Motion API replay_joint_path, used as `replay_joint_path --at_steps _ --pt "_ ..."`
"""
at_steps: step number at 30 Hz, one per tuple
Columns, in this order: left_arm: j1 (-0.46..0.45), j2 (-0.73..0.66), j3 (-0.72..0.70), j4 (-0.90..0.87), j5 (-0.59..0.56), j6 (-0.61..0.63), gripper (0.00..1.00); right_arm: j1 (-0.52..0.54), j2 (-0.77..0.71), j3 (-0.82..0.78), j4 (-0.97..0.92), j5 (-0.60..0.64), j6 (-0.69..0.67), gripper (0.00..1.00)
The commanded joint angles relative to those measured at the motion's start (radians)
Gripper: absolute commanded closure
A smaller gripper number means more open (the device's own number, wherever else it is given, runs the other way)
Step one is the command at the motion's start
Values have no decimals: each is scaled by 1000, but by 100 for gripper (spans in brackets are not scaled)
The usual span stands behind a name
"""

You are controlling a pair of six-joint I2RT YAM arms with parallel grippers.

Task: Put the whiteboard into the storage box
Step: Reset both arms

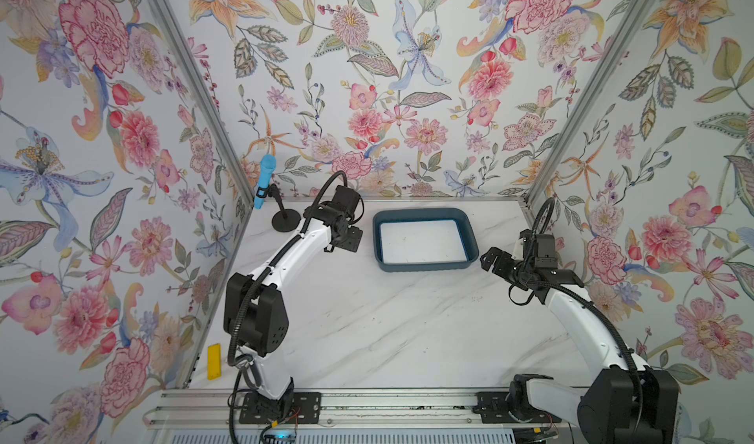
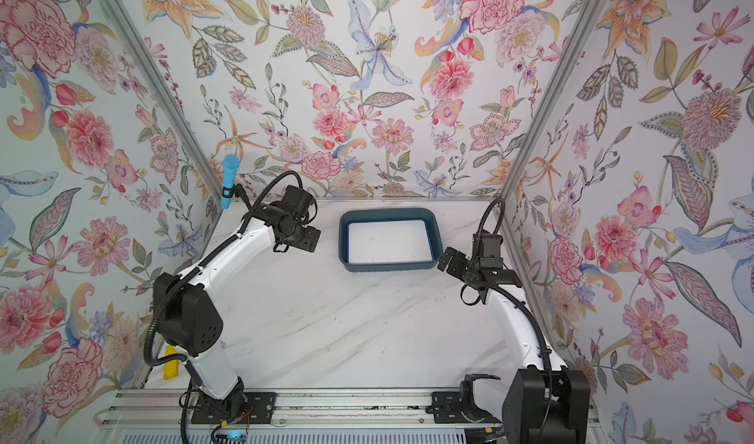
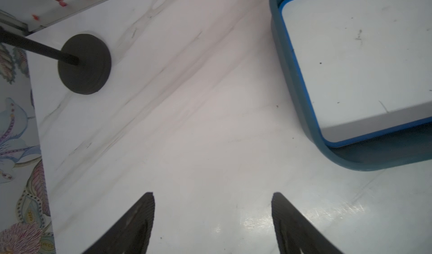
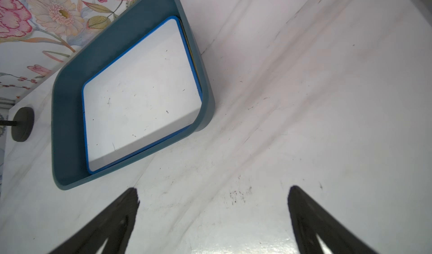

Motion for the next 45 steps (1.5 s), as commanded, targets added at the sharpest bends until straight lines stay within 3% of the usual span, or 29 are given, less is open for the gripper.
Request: replay_joint_path --at_steps 1,5,10,14,18,22,31,36,40,45 --pt "63 -167 -221 306 -162 74 16 1 -1 38 -25 146 -66 0" --pt "130 -340 -526 589 -307 80 8 -19 34 31 -11 242 -85 0" --pt "159 -437 -790 902 -482 93 2 -47 43 -21 105 268 -81 0" --pt "184 -447 -931 1104 -598 43 0 -48 44 -80 234 319 -90 0" --pt "192 -392 -1011 1254 -662 71 0 -49 68 -122 335 376 -125 0" --pt "192 -360 -1120 1484 -653 116 0 -47 61 -233 551 400 -181 0" --pt "193 -315 -1411 2226 -539 288 0 5 117 -502 1120 414 -354 0" --pt "188 -171 -1419 2430 -478 367 0 69 220 -491 1206 423 -439 0" --pt "186 -180 -1407 2387 -459 364 0 122 302 -542 1427 383 -539 0" --pt "186 -182 -1437 2433 -411 374 0 98 295 -633 1573 342 -513 0"
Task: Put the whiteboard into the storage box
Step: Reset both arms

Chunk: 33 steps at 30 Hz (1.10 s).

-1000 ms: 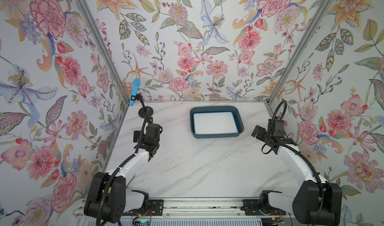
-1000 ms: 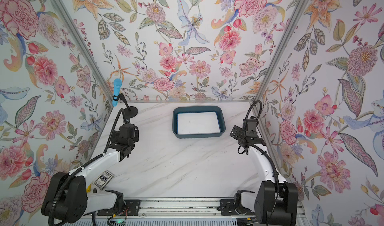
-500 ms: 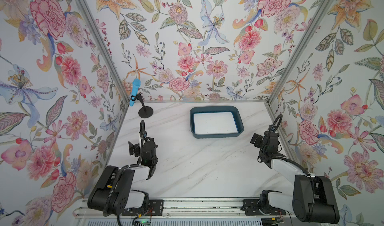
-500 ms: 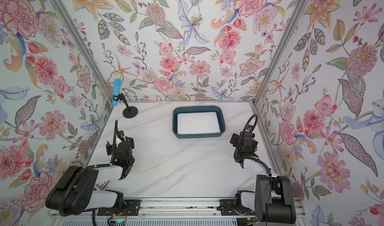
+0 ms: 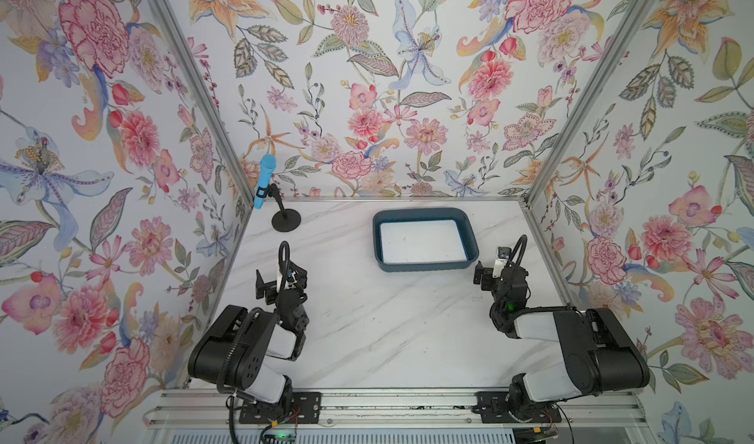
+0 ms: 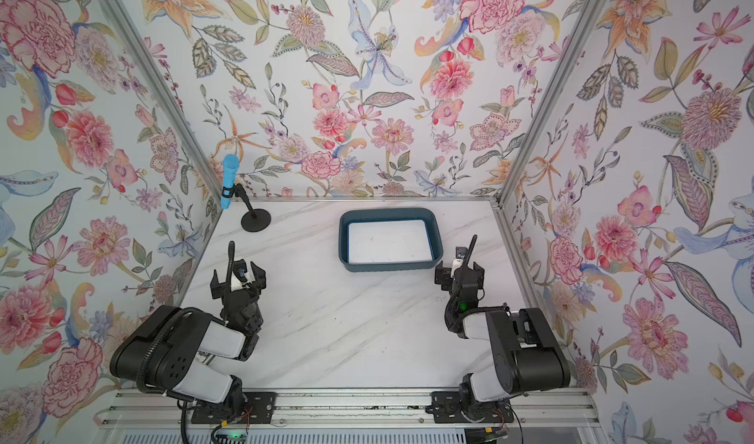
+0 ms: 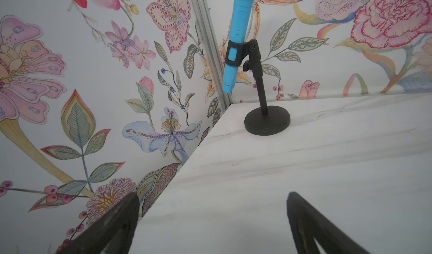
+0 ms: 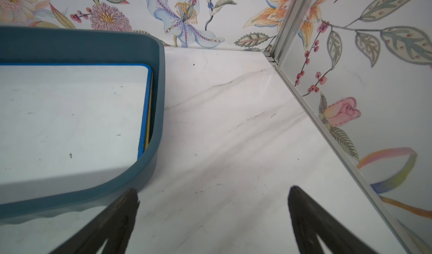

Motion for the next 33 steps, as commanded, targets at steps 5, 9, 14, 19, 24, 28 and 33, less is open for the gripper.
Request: replay_joint_path --at_steps 5,9,14,19,24,28,33 --pt "16 5 -32 146 64 8 0 -1 81 -106 370 -59 -64 0" --pt "57 -1 -52 146 158 -31 0 -15 69 -65 276 -45 -37 0" --pt "67 82 -87 268 210 -27 0 -47 62 -24 179 -55 5 0" --pt "74 77 -35 169 178 -43 0 -54 62 -21 175 -65 8 0" --pt "75 79 -36 177 178 -41 0 -54 62 -21 174 -66 7 0" --pt "77 79 -39 179 179 -41 0 -54 62 -21 175 -66 8 0" --pt "76 79 -37 177 179 -41 0 -57 63 -19 172 -72 10 0"
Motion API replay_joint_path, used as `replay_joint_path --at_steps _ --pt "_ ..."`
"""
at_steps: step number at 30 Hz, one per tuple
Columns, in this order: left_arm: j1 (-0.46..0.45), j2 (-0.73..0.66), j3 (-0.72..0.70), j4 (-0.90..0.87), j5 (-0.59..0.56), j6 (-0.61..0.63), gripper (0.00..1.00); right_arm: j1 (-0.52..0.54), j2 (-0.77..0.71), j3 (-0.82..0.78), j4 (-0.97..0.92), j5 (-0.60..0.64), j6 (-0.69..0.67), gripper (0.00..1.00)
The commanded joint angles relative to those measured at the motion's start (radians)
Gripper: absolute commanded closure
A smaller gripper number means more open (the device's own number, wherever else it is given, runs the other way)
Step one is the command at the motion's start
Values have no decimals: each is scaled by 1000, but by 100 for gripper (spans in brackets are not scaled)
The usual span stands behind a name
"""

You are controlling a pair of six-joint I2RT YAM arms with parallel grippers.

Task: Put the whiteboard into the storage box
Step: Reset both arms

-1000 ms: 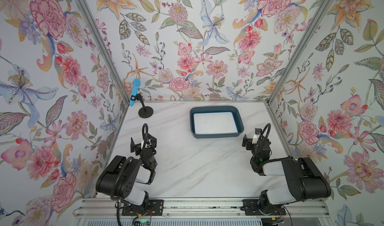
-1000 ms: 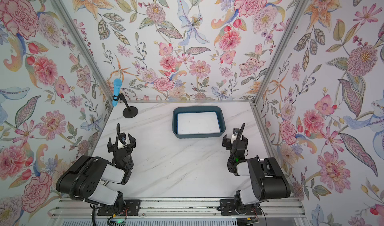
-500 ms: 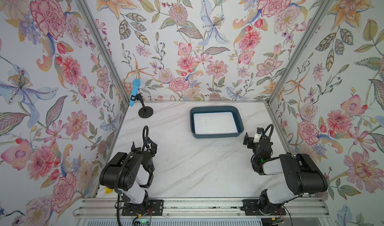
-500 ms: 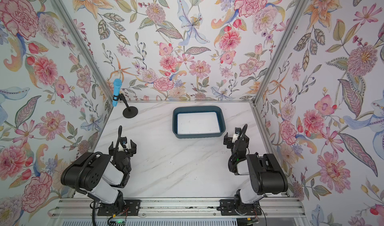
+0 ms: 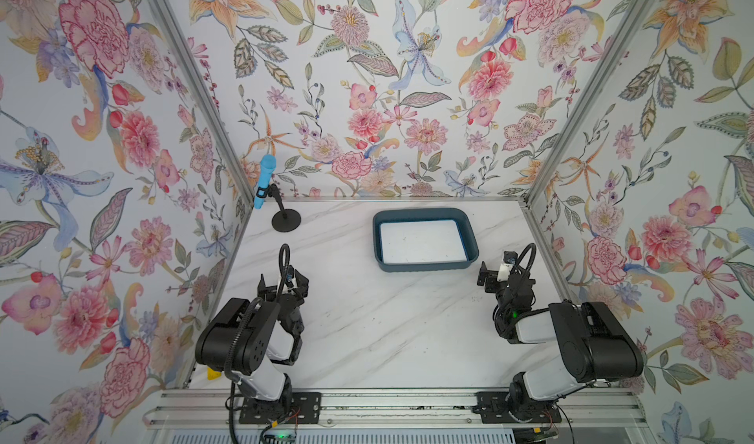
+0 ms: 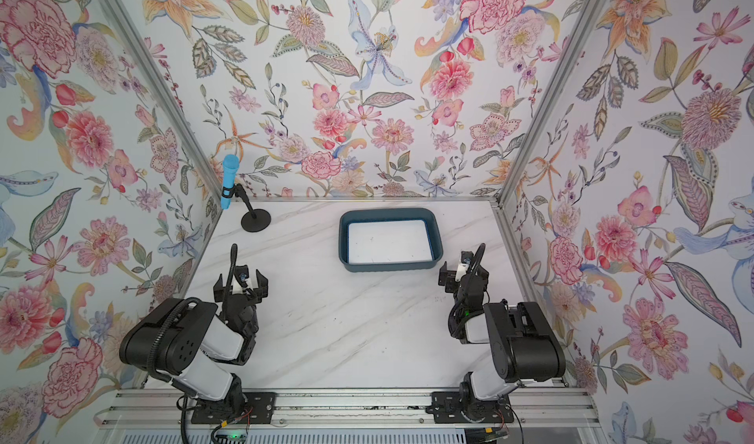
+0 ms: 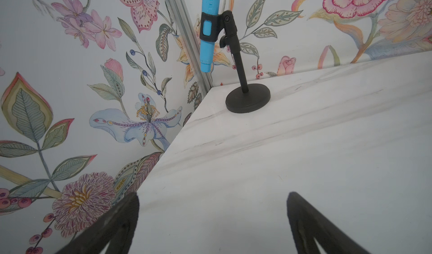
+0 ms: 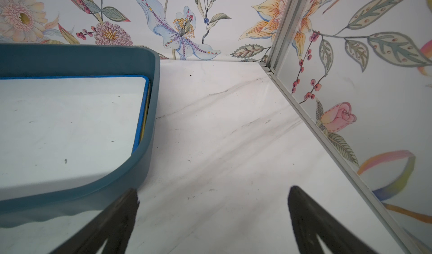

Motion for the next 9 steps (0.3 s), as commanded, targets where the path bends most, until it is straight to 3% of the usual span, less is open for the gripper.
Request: replay_joint_path --at_steps 1,9 --pt "8 -8 6 151 15 -12 0 -8 -4 15 12 -14 11 0" --pt "30 -24 44 53 52 -35 0 -23 -6 22 -4 -49 19 0"
